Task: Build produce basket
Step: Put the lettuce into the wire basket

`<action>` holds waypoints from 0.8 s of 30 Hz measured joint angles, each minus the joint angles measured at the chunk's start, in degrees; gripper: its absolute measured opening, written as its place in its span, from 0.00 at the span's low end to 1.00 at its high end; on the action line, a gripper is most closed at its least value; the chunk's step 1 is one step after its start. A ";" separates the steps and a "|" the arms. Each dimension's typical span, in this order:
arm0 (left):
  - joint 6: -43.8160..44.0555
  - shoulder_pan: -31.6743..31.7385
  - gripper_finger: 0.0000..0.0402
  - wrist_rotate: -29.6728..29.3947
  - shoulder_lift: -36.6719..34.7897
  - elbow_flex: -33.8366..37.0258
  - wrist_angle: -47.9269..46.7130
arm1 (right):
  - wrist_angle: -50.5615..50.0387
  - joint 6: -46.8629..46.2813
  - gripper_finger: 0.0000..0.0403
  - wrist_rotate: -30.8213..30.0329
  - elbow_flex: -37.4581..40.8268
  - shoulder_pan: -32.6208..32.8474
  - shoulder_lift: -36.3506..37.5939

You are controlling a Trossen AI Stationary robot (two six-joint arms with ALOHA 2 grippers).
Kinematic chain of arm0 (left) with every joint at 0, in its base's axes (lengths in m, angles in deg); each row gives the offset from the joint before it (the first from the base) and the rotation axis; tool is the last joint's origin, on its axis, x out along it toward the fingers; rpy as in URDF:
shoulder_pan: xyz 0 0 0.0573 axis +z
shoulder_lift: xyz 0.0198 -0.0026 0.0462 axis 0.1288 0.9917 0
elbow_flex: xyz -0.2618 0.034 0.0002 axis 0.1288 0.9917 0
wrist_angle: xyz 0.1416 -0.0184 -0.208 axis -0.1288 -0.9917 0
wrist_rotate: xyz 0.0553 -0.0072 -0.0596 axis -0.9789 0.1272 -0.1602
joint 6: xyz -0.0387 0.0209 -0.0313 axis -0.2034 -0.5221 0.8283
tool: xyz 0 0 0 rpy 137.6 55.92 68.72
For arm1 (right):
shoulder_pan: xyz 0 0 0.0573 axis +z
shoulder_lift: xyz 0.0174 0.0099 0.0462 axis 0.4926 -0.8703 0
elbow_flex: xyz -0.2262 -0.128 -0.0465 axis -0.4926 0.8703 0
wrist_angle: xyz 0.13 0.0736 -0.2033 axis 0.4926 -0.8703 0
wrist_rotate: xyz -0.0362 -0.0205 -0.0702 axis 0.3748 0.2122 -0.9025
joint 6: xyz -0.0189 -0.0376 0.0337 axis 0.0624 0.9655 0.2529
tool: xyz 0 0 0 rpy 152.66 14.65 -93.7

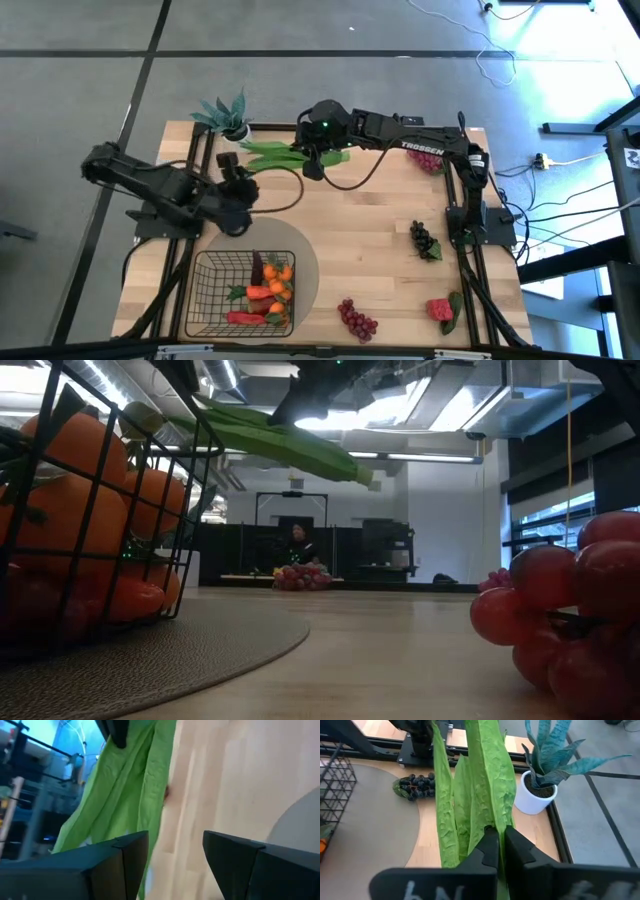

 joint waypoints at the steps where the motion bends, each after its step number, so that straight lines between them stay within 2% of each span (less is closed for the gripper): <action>1: -1.09 0.64 0.45 -0.18 0.71 0.00 -0.03 | 0.00 0.00 0.00 0.57 0.00 -0.01 0.00; 8: -5.10 4.97 0.45 -0.57 3.86 0.00 -0.50 | -0.02 0.22 0.00 1.67 0.00 0.44 0.00; 17: -4.43 9.00 0.45 0.18 4.25 0.00 -0.23 | -0.07 0.57 0.00 1.77 0.00 1.36 0.00; 24: -5.03 10.95 0.45 6.93 4.25 0.00 -0.25 | -0.09 0.81 0.00 1.77 0.00 1.41 -0.02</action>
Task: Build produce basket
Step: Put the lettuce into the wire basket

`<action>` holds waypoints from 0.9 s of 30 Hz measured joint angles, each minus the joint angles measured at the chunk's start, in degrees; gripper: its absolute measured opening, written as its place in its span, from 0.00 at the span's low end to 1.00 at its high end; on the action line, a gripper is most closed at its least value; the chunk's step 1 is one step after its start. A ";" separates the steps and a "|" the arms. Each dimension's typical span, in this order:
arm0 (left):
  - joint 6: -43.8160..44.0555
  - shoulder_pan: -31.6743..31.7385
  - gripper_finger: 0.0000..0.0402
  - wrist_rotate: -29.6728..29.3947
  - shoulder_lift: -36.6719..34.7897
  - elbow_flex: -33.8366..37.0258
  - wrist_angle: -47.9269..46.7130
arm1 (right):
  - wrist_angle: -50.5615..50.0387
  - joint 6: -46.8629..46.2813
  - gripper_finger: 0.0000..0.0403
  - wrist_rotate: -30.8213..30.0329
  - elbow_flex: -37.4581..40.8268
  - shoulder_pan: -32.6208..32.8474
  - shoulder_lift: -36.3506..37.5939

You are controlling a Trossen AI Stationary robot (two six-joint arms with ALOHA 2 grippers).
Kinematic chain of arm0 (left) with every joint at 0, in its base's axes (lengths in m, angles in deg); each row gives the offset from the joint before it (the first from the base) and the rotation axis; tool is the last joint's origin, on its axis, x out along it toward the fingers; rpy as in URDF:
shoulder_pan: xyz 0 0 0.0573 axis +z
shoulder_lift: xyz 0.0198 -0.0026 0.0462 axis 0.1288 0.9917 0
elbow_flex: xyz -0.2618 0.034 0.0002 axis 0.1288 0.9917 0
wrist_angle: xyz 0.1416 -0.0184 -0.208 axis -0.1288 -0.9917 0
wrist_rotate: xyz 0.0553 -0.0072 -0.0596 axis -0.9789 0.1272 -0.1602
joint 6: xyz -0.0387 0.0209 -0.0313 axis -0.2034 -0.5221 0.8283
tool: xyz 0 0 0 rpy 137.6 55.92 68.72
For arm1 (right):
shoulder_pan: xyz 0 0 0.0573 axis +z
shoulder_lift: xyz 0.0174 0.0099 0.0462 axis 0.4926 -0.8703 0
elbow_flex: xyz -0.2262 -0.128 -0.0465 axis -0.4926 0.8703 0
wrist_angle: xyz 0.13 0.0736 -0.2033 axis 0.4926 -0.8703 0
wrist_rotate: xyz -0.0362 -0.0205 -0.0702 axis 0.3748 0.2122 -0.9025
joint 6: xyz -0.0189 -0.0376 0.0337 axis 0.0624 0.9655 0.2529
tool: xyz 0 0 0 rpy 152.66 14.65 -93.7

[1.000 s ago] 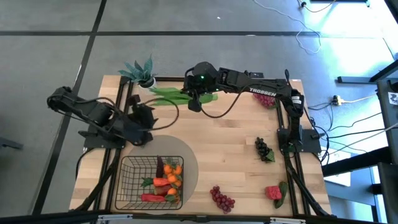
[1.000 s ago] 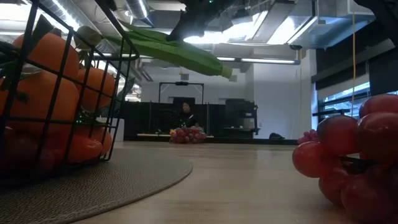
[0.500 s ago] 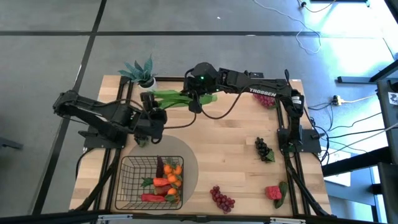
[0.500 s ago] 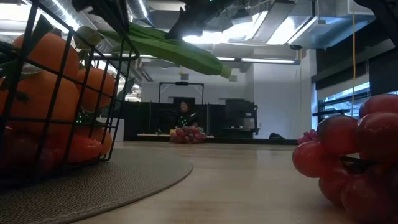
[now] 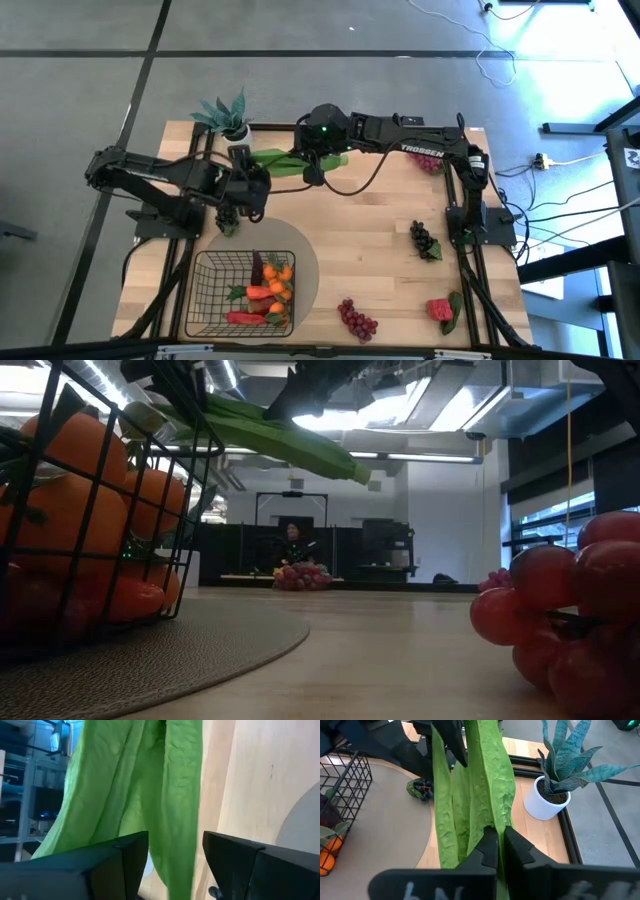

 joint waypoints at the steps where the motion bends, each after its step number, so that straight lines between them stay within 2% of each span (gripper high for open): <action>1: 0.00 0.23 0.45 0.11 0.00 0.00 0.01 | 0.01 0.00 0.00 0.00 0.00 0.00 0.00; 9: -0.23 1.62 0.45 0.33 0.00 0.00 0.01 | 0.00 0.46 0.00 0.00 0.02 0.09 0.00; 13: -1.67 2.51 0.40 2.05 0.00 0.00 0.01 | 0.02 0.48 0.00 0.00 0.02 0.09 0.00; 19: -1.73 3.44 0.25 4.82 0.00 0.00 0.01 | 0.02 0.59 0.00 0.00 0.02 0.09 0.00; 24: -1.74 3.76 0.06 6.25 0.00 0.00 -0.01 | 0.02 0.66 0.00 0.00 0.02 0.09 0.00; 27: -1.73 3.73 0.02 6.75 0.00 0.00 -0.01 | 0.02 0.69 0.00 1.50 0.02 0.09 0.00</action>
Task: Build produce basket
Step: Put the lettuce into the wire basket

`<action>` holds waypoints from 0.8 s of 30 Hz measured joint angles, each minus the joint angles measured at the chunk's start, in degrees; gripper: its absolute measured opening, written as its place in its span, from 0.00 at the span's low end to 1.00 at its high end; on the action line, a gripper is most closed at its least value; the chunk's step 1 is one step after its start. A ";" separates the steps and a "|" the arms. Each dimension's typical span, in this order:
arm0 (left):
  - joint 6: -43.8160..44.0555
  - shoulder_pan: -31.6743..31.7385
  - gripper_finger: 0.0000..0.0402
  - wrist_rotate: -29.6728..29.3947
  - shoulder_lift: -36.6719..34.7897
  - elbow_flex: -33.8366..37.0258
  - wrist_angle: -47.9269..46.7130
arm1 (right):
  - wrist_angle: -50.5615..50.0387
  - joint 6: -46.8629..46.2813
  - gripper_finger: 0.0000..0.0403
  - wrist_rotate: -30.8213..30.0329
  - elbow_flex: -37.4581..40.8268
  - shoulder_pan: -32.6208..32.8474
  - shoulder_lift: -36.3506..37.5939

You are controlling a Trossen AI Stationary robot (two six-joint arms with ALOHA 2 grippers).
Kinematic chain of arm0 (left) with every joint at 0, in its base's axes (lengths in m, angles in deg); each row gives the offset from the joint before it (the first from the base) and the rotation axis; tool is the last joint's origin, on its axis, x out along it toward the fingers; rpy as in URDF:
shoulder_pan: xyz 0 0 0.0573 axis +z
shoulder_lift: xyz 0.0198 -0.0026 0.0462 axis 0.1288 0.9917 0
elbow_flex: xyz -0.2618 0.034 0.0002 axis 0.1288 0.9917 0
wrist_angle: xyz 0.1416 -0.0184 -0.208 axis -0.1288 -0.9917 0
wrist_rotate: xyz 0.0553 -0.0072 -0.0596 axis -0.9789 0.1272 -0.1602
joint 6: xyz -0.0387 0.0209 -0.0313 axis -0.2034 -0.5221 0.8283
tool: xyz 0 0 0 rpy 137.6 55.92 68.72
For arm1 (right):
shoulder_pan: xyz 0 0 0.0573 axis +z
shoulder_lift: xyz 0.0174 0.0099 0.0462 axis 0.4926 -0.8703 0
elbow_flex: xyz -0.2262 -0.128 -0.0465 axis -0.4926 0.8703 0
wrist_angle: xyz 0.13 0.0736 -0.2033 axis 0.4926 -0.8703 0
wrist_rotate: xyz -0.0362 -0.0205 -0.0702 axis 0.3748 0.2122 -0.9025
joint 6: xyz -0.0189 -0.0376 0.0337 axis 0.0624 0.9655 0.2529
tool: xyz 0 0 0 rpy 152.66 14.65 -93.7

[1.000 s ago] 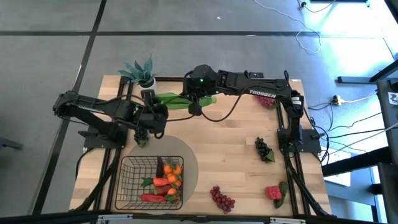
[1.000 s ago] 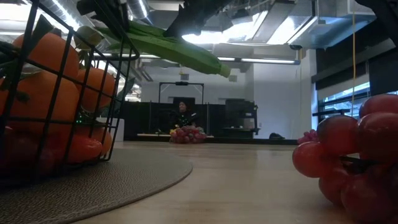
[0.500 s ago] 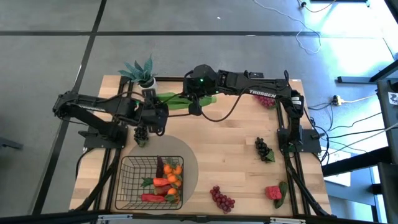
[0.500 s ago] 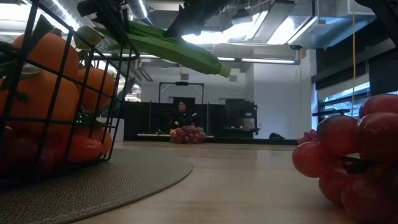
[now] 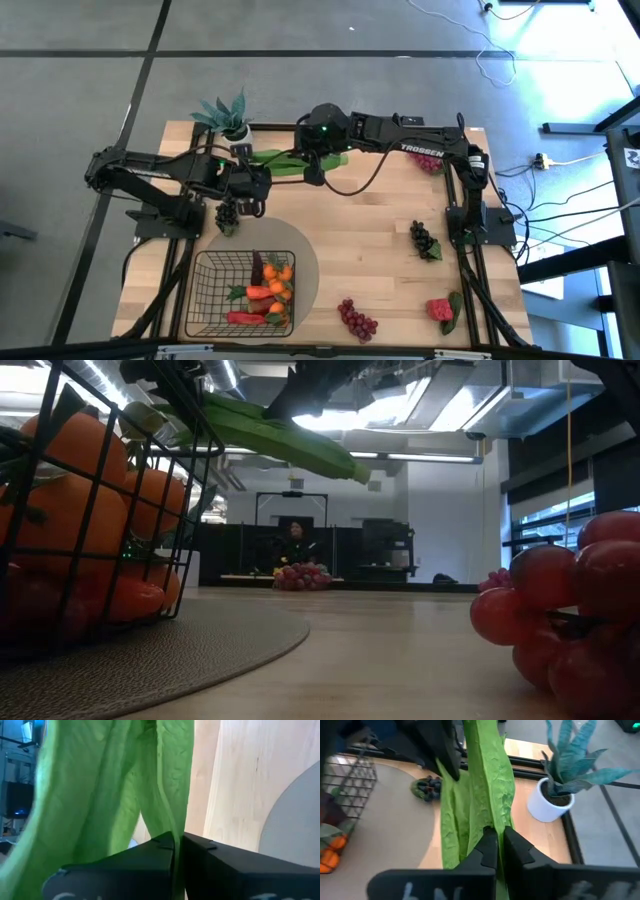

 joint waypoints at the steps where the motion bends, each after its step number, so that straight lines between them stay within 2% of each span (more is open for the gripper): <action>1: 0.00 0.00 0.01 0.00 0.00 0.00 0.00 | -0.09 -0.16 0.01 1.00 -0.04 -0.01 0.00; 9: 0.00 0.00 0.00 0.00 -0.02 0.00 0.00 | -0.37 -2.94 0.08 2.85 -3.38 -0.28 -0.07; 19: -0.03 -1.75 0.00 -0.94 -0.13 0.00 -0.33 | -1.12 -3.13 0.25 2.91 -4.35 -0.48 -0.04; 24: -0.09 -2.90 0.00 -2.17 -0.17 -2.33 -3.14 | -1.39 -3.20 0.28 2.92 -4.35 -0.46 -0.02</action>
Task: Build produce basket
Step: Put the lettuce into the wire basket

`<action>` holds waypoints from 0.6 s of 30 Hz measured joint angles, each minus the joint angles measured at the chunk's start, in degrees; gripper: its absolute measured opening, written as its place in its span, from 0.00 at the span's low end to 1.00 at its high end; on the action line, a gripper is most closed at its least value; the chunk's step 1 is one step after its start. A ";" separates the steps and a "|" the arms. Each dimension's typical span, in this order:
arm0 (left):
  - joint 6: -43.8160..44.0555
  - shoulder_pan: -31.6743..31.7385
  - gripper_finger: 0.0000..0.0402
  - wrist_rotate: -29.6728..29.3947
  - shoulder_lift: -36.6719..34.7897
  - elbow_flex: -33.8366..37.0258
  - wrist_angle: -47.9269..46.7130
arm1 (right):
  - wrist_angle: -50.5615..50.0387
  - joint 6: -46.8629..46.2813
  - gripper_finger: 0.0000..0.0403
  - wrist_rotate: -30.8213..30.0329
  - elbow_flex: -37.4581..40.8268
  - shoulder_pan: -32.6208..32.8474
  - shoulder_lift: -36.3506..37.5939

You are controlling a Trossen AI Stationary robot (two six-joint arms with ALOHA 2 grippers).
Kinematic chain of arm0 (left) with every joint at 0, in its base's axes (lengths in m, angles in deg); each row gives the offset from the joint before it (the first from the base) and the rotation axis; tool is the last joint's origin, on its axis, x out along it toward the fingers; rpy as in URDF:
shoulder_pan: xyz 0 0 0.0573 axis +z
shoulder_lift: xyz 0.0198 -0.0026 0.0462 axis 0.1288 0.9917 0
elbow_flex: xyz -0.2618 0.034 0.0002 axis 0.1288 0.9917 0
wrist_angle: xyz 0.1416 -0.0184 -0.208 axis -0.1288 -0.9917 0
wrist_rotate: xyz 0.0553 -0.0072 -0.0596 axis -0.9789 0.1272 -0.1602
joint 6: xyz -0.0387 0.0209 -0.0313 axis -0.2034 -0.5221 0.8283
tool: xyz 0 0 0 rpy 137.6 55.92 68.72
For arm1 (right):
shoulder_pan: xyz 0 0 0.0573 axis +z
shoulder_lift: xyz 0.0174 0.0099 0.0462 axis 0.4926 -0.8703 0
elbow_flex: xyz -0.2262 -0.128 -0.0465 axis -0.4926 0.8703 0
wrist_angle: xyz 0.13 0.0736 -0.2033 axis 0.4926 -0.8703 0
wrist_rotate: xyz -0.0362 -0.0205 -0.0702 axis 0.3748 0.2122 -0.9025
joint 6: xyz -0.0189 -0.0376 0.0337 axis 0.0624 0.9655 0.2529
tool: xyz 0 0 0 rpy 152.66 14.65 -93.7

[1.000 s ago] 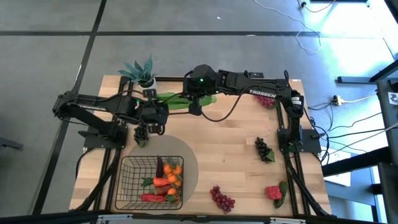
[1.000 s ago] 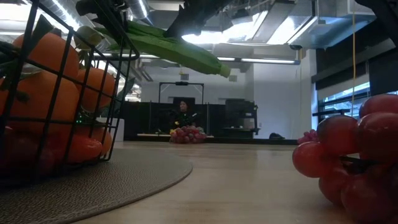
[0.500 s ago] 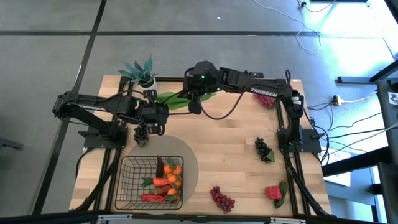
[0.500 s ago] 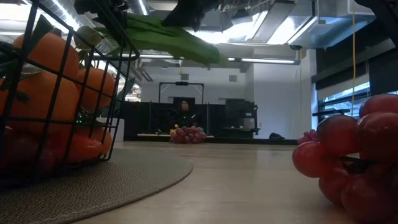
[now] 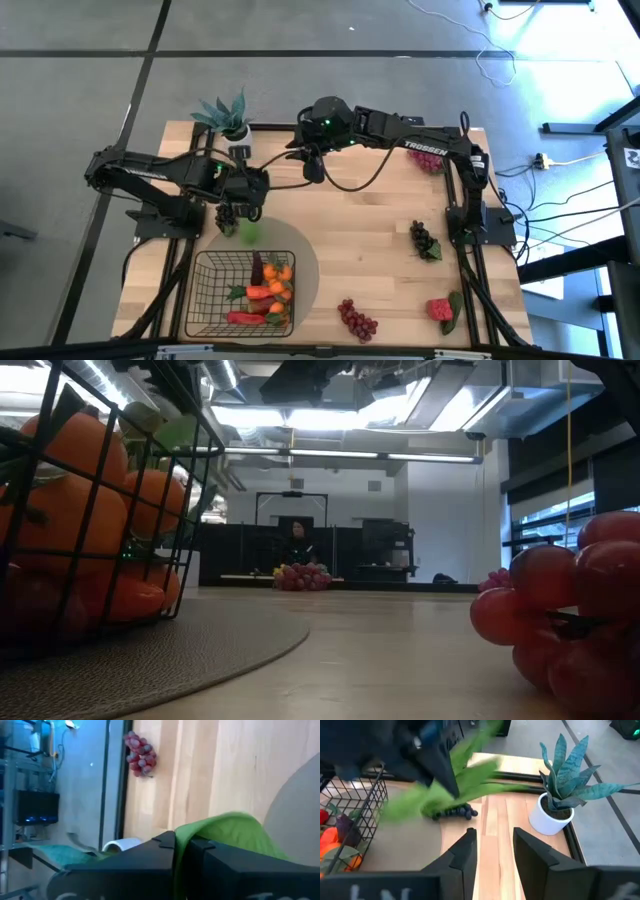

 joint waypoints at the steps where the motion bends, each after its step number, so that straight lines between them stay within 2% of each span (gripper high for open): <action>1: 0.00 -0.23 0.00 -0.41 -0.02 -1.02 -0.99 | -0.37 0.00 0.28 0.00 0.00 -0.01 0.00; 18: 0.49 -4.65 0.00 -0.89 -0.03 -23.35 -17.18 | -5.78 0.24 0.28 -0.28 0.00 -0.02 0.53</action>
